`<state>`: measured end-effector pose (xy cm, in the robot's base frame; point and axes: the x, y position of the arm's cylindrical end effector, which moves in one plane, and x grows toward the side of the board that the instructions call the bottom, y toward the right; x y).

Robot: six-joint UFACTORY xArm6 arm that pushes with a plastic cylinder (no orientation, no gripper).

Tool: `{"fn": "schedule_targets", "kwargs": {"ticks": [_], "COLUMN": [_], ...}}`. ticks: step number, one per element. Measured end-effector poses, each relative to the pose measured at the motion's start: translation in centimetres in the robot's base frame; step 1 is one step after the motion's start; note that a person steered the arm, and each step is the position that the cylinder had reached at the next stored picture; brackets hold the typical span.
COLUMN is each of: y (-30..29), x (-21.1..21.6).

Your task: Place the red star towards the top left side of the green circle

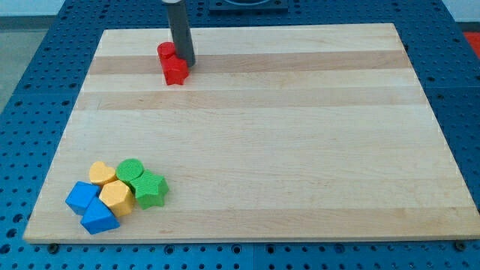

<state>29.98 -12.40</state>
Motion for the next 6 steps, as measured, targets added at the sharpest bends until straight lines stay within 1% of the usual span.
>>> {"fn": "schedule_targets", "kwargs": {"ticks": [2,3,5,6], "y": [-3.4,-4.9,-5.7,-5.7], "x": [0.6,3.0,9.1,9.8]}}
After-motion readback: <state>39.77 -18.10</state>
